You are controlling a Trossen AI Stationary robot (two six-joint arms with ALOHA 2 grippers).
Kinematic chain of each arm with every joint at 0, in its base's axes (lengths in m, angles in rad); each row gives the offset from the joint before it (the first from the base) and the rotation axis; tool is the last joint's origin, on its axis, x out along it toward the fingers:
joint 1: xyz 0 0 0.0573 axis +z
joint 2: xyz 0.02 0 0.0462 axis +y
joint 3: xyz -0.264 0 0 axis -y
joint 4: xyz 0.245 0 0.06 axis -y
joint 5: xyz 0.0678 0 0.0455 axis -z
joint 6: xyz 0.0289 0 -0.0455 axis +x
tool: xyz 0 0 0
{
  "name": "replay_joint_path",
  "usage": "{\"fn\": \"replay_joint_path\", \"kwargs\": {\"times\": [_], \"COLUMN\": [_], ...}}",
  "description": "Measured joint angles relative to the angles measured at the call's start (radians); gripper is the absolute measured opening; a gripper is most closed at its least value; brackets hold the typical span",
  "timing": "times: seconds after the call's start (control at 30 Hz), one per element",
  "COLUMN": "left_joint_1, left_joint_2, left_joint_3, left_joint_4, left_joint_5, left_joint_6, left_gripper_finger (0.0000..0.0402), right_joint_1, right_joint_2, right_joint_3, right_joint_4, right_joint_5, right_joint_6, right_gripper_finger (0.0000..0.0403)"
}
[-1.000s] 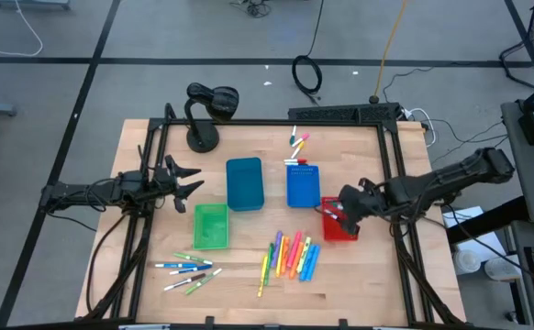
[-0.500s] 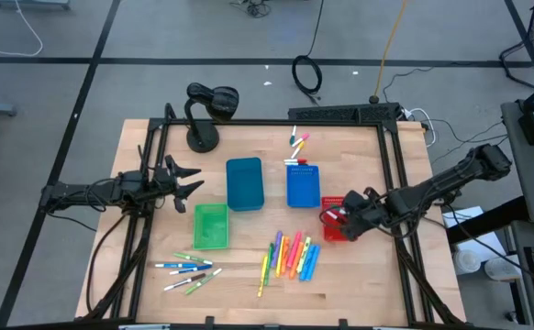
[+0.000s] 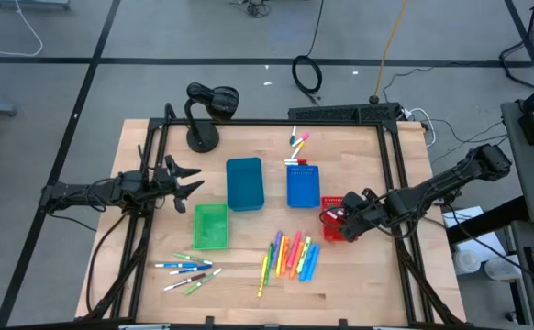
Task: Pick & Place Markers
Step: Put the right green highlighter pen into the red bin
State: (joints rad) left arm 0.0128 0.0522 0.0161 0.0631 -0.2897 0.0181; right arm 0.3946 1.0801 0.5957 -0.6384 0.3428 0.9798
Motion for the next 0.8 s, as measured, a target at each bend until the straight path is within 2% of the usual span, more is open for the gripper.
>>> {"fn": "replay_joint_path", "kwargs": {"times": [0.53, 0.8], "left_joint_1": [0.000, 0.000], "left_joint_2": [0.000, 0.000], "left_joint_3": [0.000, 0.000], "left_joint_4": [0.000, 0.000], "left_joint_5": [0.000, 0.000], "left_joint_6": [0.000, 0.000], "left_gripper_finger": [0.0184, 0.0184], "right_joint_1": [0.000, 0.000], "right_joint_2": [0.000, 0.000], "right_joint_3": [0.000, 0.000], "right_joint_4": [0.015, 0.062], "right_joint_5": [0.003, -0.001], "right_joint_6": [-0.006, -0.042], "right_gripper_finger": [0.0032, 0.0064]}}
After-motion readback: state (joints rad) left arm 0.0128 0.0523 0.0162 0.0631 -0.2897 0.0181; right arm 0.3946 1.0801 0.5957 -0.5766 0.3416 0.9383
